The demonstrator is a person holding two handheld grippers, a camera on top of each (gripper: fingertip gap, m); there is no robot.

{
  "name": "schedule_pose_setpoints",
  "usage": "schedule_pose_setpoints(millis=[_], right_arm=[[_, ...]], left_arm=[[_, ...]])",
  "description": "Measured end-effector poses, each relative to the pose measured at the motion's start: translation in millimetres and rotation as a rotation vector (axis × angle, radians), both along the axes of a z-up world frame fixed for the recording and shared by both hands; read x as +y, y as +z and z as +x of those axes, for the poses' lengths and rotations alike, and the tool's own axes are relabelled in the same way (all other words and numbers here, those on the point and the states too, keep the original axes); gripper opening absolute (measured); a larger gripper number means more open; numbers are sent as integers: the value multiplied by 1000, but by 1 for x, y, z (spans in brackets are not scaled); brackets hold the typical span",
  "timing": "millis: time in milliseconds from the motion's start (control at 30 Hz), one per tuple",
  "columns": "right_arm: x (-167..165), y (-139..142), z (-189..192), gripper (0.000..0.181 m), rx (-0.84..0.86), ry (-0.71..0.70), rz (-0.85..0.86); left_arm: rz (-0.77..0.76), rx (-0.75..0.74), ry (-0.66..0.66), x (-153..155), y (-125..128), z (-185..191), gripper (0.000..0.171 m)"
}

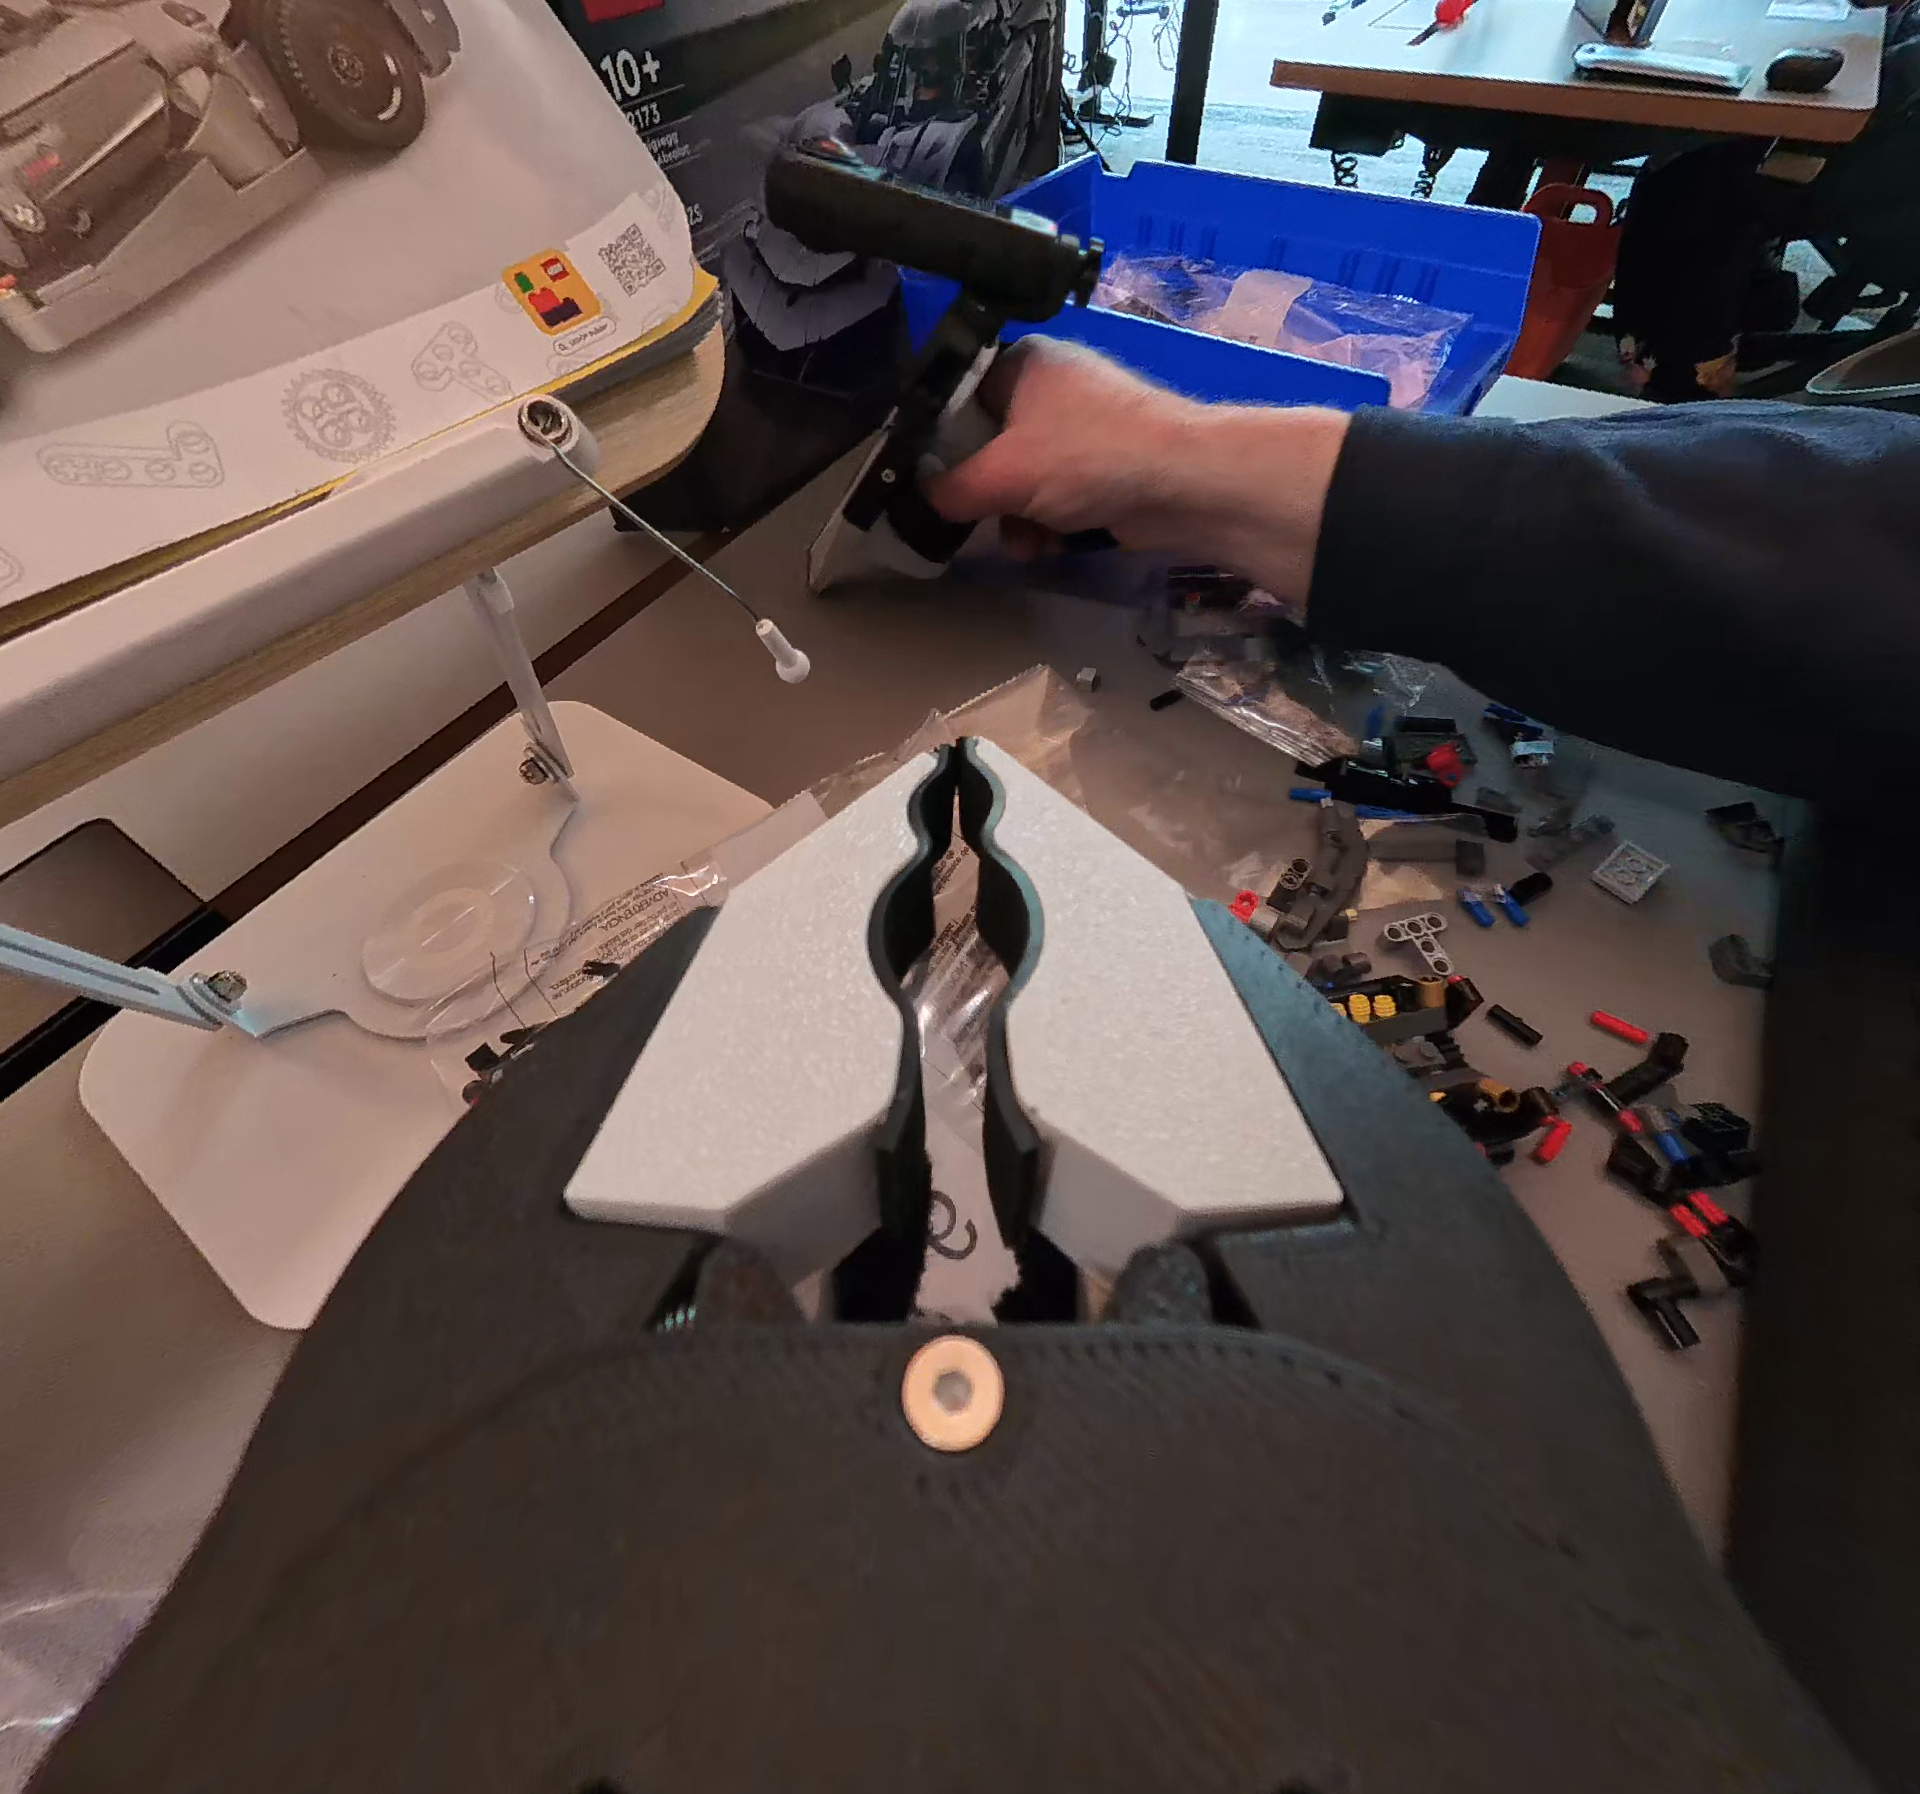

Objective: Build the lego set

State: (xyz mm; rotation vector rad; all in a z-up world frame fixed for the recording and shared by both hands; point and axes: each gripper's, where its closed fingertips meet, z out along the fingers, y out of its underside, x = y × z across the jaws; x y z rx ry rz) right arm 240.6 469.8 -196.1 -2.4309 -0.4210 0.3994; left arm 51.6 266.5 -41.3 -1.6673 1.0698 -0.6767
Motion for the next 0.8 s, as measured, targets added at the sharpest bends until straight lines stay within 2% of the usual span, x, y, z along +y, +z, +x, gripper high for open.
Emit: schedule_pose_setpoints(millis=[100, 267, 300, 400, 500, 667, 800], right_arm=[[-26, 10, -3, 0, -46, 65, -3], [-83, 51, -9, 12, -52, 220, 8], [-96, 56, -9, 17, -54, 243, -9], [-127, 62, -9, 15, -89, 289, -36], [-146, 45, 2, 14, -217, 319, -101], [-162, 17, 2, 15, -306, 363, -204], [-164, 3, -9, 12, -293, 387, -239]], left_arm=[[2, -3, -2, -1, 1, 0, 0], [3, 3, -7, -2, 1, 1, 0], [4, 8, -6, -2, 0, 2, 0], [8, 17, -7, -3, -1, 3, 0], [9, 23, -10, -4, -3, 4, 0], [2, 33, -10, -3, -7, 4, 0], [5, 36, -9, -3, -7, 3, 0]])
